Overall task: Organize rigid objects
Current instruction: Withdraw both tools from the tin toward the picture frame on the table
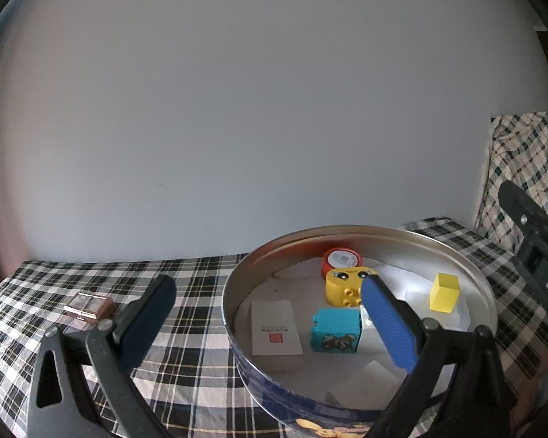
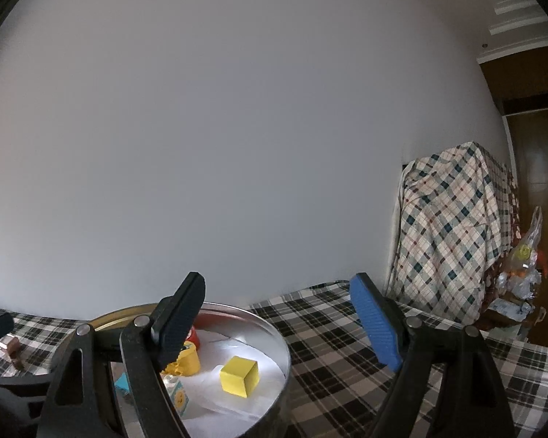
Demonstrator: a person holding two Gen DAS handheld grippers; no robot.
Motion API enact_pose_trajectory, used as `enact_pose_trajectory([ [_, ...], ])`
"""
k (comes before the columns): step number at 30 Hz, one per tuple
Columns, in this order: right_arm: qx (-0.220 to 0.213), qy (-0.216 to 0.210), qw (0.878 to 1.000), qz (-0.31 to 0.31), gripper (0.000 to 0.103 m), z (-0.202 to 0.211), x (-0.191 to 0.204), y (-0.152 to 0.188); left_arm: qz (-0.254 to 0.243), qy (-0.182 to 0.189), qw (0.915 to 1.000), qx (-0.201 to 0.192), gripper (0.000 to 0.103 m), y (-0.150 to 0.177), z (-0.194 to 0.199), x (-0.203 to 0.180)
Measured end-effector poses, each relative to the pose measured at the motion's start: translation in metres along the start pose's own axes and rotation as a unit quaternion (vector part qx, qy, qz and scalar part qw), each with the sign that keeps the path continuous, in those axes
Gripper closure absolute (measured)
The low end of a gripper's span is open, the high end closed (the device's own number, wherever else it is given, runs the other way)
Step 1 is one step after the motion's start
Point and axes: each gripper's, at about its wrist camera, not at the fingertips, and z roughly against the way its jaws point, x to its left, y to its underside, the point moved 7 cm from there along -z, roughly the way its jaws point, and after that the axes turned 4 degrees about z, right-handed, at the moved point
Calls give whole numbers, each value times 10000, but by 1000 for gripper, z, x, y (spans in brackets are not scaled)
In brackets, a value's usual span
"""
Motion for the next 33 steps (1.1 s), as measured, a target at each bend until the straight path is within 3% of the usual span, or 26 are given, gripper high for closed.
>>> enact_pose_trajectory([
  [16, -427, -60, 9991, -2, 13, 38, 12, -9, 171, 133, 9998, 9, 1, 9, 24, 22],
  [25, -406, 12, 9992, -17, 13, 42, 26, -9, 163, 8, 9999, -4, 1, 10, 27, 46],
  [33, -165, -270, 9995, -65, 13, 43, 64, -5, 177, -223, 9996, -4, 1, 8, 23, 75],
])
